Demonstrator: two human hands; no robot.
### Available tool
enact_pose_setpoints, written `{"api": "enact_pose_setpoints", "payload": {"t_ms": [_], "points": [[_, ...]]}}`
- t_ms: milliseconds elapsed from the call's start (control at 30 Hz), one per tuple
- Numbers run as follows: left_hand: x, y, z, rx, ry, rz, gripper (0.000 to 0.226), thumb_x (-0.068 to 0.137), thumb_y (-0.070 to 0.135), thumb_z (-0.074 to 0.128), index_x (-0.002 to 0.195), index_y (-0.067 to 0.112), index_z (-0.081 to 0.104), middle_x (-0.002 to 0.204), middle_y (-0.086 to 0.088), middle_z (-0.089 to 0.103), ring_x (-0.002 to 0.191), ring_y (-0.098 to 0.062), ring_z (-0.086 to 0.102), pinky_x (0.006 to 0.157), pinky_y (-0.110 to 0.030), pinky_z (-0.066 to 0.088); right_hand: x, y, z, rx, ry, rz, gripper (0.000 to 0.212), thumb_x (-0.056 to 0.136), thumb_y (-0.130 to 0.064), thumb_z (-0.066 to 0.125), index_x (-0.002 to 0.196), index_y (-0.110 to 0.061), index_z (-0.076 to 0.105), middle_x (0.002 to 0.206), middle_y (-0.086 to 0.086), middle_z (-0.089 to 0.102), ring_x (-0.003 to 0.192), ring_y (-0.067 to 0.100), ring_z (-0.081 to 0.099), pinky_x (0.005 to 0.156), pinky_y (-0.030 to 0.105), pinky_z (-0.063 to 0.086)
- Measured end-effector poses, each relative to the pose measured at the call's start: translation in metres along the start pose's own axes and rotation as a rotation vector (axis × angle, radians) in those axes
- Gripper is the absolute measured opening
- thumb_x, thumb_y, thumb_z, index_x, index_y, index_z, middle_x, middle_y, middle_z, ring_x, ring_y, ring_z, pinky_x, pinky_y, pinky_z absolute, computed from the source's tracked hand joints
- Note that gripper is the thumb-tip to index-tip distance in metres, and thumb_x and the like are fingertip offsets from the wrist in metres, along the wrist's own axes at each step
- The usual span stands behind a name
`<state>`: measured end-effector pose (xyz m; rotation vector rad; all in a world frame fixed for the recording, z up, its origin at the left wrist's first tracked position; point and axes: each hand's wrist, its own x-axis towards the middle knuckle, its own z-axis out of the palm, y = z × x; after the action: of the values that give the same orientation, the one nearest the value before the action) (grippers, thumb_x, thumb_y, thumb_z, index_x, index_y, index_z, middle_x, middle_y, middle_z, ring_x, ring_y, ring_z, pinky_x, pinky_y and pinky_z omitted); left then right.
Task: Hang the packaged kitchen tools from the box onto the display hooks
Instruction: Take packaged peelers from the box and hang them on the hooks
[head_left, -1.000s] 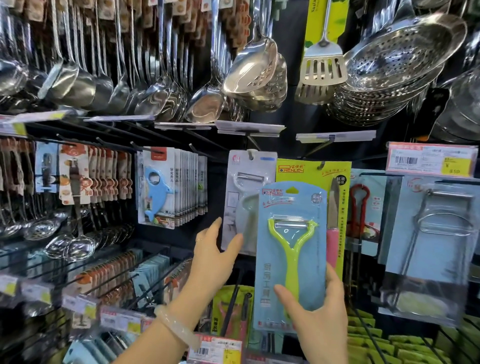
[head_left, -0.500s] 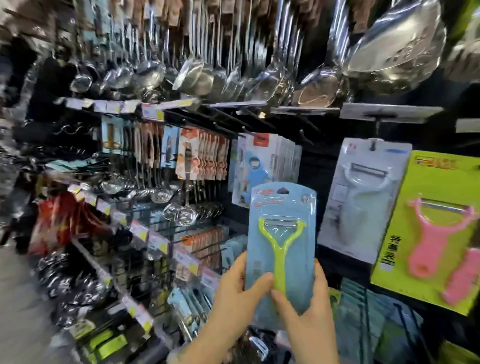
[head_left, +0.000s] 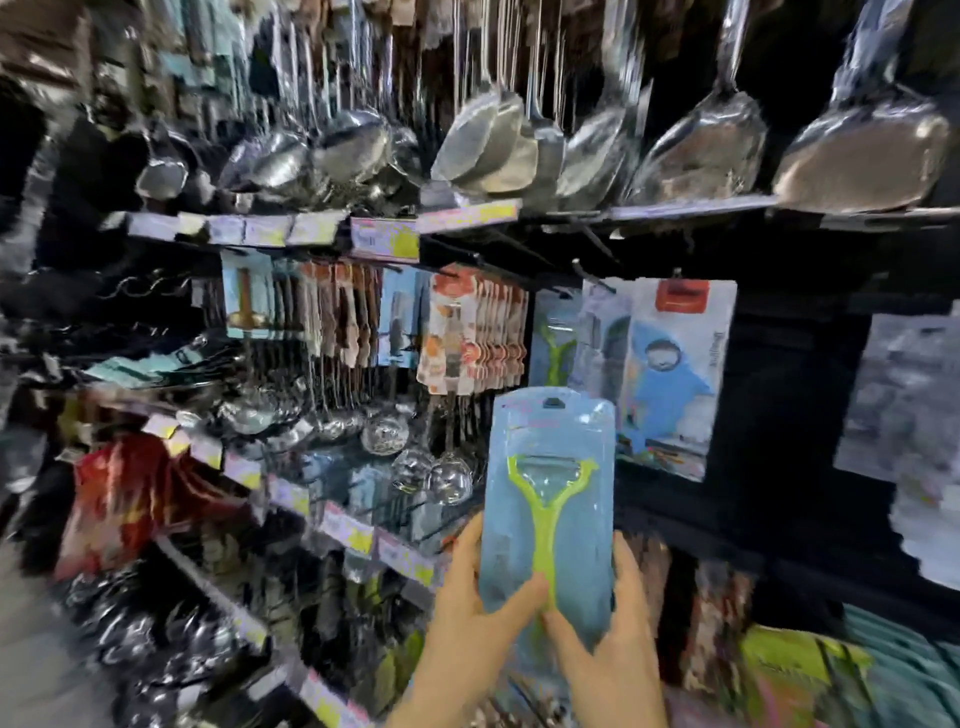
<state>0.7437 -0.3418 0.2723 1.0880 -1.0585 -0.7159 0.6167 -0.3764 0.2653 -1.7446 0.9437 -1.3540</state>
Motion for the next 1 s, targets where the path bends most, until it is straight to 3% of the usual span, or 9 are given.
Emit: {"api": "enact_pose_setpoints", "payload": {"t_ms": [167, 267, 367, 500, 633, 767, 833, 900, 1000], "points": [[0.04, 0.007, -0.059, 0.023, -0.023, -0.022, 0.089, 0.057, 0.049, 0.083, 0.135, 0.037, 0.042, 0.132, 0.007, 0.057, 0.118, -0.017, 0.057, 0.088, -0.036, 0.055, 0.027, -0.023, 0.069, 0.148, -0.012, 0.111, 0.116, 0.042, -0.044, 0.086, 0.14, -0.024, 0.027, 0.134, 0.0, 0.044, 0.112, 0.014, 0.049, 0.072, 0.001, 0.039], [0.059, 0.015, -0.073, 0.004, -0.054, -0.016, 0.069, 0.079, 0.023, 0.075, 0.129, 0.044, 0.032, 0.12, 0.032, 0.043, 0.114, -0.002, 0.046, 0.075, -0.016, 0.053, 0.033, -0.026, 0.091, 0.088, 0.093, 0.093, 0.101, 0.064, -0.041, 0.08, 0.144, -0.039, 0.02, 0.142, -0.013, 0.042, 0.125, 0.01, 0.048, 0.093, 0.019, 0.044], [0.075, 0.026, -0.077, -0.016, -0.064, 0.055, 0.078, 0.075, 0.025, 0.08, 0.126, 0.056, 0.029, 0.137, 0.015, 0.047, 0.124, -0.01, 0.049, 0.093, -0.033, 0.052, 0.046, -0.036, 0.093, 0.056, 0.113, 0.058, 0.089, 0.078, -0.031, 0.074, 0.143, -0.046, 0.014, 0.147, -0.018, 0.033, 0.13, 0.007, 0.043, 0.104, 0.036, 0.043], [0.098, 0.047, -0.08, -0.018, -0.067, 0.174, 0.076, 0.066, 0.04, 0.082, 0.116, 0.071, 0.034, 0.139, 0.005, 0.05, 0.124, -0.014, 0.053, 0.096, -0.041, 0.051, 0.072, -0.064, 0.095, 0.057, 0.096, -0.05, 0.083, 0.083, -0.036, 0.067, 0.141, -0.051, 0.01, 0.148, -0.029, 0.021, 0.135, -0.001, 0.031, 0.109, 0.03, 0.037], [0.122, 0.069, -0.084, -0.075, -0.077, 0.267, 0.067, 0.083, 0.006, 0.067, 0.114, 0.057, 0.038, 0.131, 0.0, 0.057, 0.109, -0.011, 0.063, 0.073, -0.018, 0.056, 0.095, -0.087, 0.101, 0.015, 0.105, -0.173, 0.078, 0.085, -0.036, 0.064, 0.127, -0.063, 0.005, 0.129, -0.052, 0.01, 0.128, -0.02, 0.019, 0.11, 0.021, 0.028], [0.141, 0.08, -0.088, -0.079, -0.092, 0.291, 0.068, 0.083, 0.006, 0.067, 0.123, 0.051, 0.035, 0.132, -0.003, 0.057, 0.112, -0.014, 0.062, 0.082, -0.026, 0.057, 0.113, -0.094, 0.108, 0.008, 0.117, -0.216, 0.078, 0.085, -0.032, 0.066, 0.132, -0.058, 0.009, 0.143, -0.035, 0.022, 0.136, -0.004, 0.028, 0.11, 0.027, 0.035], [0.147, 0.081, -0.089, -0.065, -0.095, 0.292, 0.07, 0.083, 0.007, 0.068, 0.122, 0.054, 0.033, 0.135, -0.003, 0.055, 0.114, -0.015, 0.061, 0.084, -0.026, 0.056, 0.118, -0.095, 0.109, 0.005, 0.124, -0.204, 0.078, 0.087, -0.032, 0.064, 0.139, -0.051, 0.009, 0.146, -0.03, 0.021, 0.135, -0.006, 0.026, 0.107, 0.019, 0.033], [0.152, 0.08, -0.089, -0.067, -0.099, 0.3, 0.071, 0.083, 0.008, 0.069, 0.123, 0.054, 0.032, 0.136, -0.003, 0.053, 0.117, -0.016, 0.059, 0.085, -0.025, 0.056, 0.12, -0.093, 0.109, -0.012, 0.131, -0.206, 0.078, 0.087, -0.033, 0.063, 0.138, -0.052, 0.008, 0.139, -0.039, 0.017, 0.129, -0.019, 0.02, 0.097, 0.002, 0.027], [0.153, 0.074, -0.089, -0.062, -0.116, 0.28, 0.073, 0.08, 0.017, 0.072, 0.125, 0.057, 0.031, 0.143, -0.001, 0.047, 0.127, -0.017, 0.051, 0.099, -0.039, 0.05, 0.121, -0.088, 0.109, -0.054, 0.128, -0.185, 0.076, 0.087, -0.035, 0.063, 0.13, -0.057, 0.004, 0.122, -0.054, 0.006, 0.107, -0.042, 0.008, 0.08, -0.012, 0.022]]}}
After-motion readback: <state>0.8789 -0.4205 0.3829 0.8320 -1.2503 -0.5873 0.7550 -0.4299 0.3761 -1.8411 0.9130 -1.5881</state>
